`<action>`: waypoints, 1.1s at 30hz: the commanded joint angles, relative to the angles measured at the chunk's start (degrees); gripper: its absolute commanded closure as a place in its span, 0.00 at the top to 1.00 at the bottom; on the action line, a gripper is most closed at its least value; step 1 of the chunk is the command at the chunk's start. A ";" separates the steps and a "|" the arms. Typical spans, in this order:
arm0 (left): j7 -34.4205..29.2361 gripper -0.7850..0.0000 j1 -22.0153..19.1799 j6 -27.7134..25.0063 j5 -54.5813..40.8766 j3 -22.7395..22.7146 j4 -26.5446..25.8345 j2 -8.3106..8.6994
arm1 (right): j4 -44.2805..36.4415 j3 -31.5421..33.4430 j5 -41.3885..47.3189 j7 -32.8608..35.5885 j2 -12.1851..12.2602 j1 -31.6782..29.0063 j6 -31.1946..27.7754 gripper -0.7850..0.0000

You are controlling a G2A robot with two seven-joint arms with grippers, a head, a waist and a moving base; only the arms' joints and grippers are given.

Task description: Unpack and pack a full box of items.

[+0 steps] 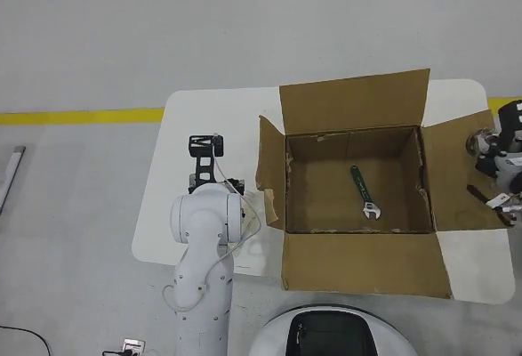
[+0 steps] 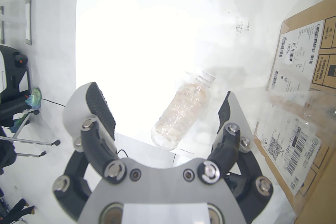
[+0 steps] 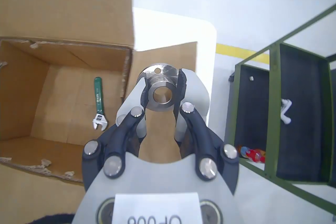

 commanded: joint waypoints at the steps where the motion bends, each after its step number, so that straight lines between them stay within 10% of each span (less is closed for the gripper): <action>1: 0.00 1.00 0.00 0.00 0.00 0.00 0.00 0.00 | -0.01 4.44 2.36 -0.83 -0.04 -2.83 0.02 0.00; 14: 0.00 1.00 0.00 0.00 0.00 0.00 0.00 0.00 | -0.01 18.50 12.54 -4.34 -0.89 -20.02 -0.81 0.00; 33: 0.00 1.00 0.00 0.00 0.00 0.00 0.00 0.00 | 4.15 5.90 7.86 -5.66 -1.44 -30.58 -1.58 0.00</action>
